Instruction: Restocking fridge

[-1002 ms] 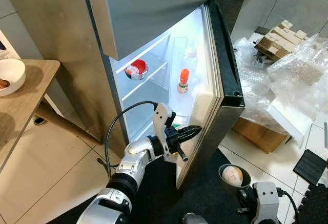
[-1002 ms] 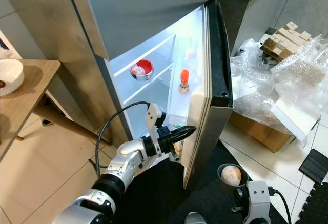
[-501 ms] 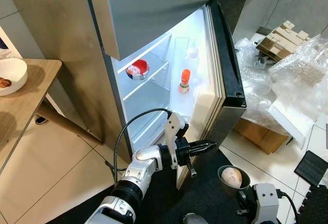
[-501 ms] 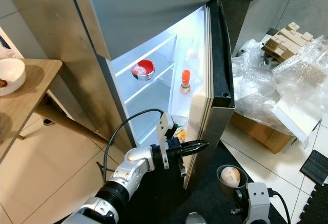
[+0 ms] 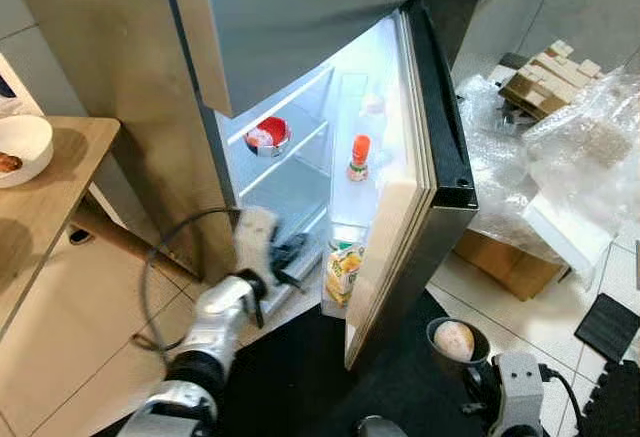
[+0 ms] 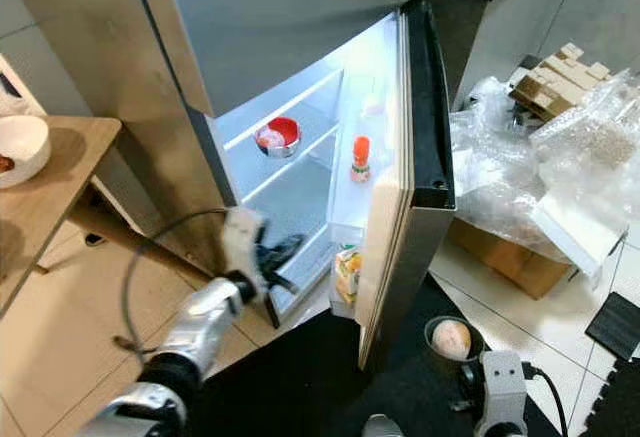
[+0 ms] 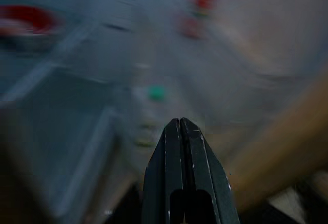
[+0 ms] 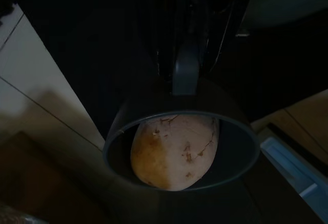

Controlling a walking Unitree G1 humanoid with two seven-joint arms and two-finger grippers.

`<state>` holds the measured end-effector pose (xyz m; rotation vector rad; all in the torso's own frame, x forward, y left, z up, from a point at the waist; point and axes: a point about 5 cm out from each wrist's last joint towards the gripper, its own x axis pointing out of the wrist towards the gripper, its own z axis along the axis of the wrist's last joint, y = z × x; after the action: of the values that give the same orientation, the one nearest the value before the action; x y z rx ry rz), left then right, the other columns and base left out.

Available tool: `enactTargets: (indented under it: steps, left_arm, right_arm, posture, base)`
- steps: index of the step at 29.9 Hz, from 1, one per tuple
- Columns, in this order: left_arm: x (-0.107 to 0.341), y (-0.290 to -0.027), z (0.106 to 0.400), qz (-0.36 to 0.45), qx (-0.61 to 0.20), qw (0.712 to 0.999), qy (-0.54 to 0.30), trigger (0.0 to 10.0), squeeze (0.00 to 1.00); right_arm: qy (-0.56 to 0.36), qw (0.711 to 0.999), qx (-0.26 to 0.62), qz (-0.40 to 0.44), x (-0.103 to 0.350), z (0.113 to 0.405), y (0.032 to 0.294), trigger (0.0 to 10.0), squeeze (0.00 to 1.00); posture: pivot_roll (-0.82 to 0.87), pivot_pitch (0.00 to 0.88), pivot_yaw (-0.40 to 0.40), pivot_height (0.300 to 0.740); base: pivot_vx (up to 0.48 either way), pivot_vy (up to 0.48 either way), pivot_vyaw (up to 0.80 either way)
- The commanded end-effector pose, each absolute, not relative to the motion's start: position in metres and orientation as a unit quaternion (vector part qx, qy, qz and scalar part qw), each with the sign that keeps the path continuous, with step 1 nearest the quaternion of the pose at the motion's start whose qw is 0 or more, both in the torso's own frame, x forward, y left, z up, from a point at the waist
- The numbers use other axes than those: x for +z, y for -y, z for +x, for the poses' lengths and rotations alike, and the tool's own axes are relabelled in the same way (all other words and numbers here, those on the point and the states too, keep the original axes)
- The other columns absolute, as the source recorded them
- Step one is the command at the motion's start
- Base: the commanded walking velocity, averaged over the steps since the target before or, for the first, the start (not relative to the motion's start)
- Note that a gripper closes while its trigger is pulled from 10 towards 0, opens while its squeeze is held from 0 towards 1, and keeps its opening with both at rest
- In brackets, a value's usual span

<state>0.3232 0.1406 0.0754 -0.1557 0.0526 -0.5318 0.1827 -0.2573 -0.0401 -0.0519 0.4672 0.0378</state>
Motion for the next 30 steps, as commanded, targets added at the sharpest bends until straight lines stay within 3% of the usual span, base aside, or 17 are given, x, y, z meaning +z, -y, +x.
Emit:
enactTargets:
  steps: [1,3,7,14,23,30]
  left_arm:
    - [0.065,-0.16,0.317,-0.078,-0.22,0.971,-0.049,10.0,0.0]
    - [0.057,-0.165,0.313,-0.067,-0.209,0.973,-0.068,10.0,0.0]
    - [-0.006,-0.186,0.27,0.004,-0.127,0.969,-0.214,10.0,0.0]
    - [-0.048,-0.195,0.222,-0.018,-0.038,0.952,-0.303,10.0,0.0]
    - [-0.066,-0.188,0.198,0.009,-0.021,0.938,-0.347,10.0,0.0]
    - [-0.063,-0.189,0.206,-0.012,0.013,0.94,-0.34,10.0,0.0]
  right_arm:
    - [-0.247,0.968,0.013,-0.031,-0.043,0.18,0.259,10.0,0.0]
    - [-0.251,0.967,0.009,-0.032,-0.044,0.181,0.259,10.0,0.0]
    - [-0.279,0.959,-0.039,-0.028,-0.049,0.186,0.257,10.0,0.0]
    - [-0.271,0.96,-0.063,-0.019,-0.045,0.199,0.254,10.0,0.0]
    - [-0.275,0.958,-0.086,-0.01,-0.047,0.2,0.251,10.0,0.0]
    - [-0.279,0.958,-0.068,-0.008,-0.049,0.202,0.242,10.0,0.0]
  posture:
    - [-0.19,0.141,0.003,0.736]
    - [-0.19,0.141,0.003,0.736]
    - [-0.18,0.125,0.004,0.736]
    - [-0.17,0.114,-0.007,0.736]
    - [-0.15,0.076,-0.004,0.736]
    - [-0.16,0.06,0.002,0.736]
  base:
    - [0.0,0.0,0.0]
    - [0.0,0.0,0.0]
    - [0.0,0.0,0.0]
    - [0.0,0.0,0.0]
    - [0.0,0.0,0.0]
    - [0.0,0.0,0.0]
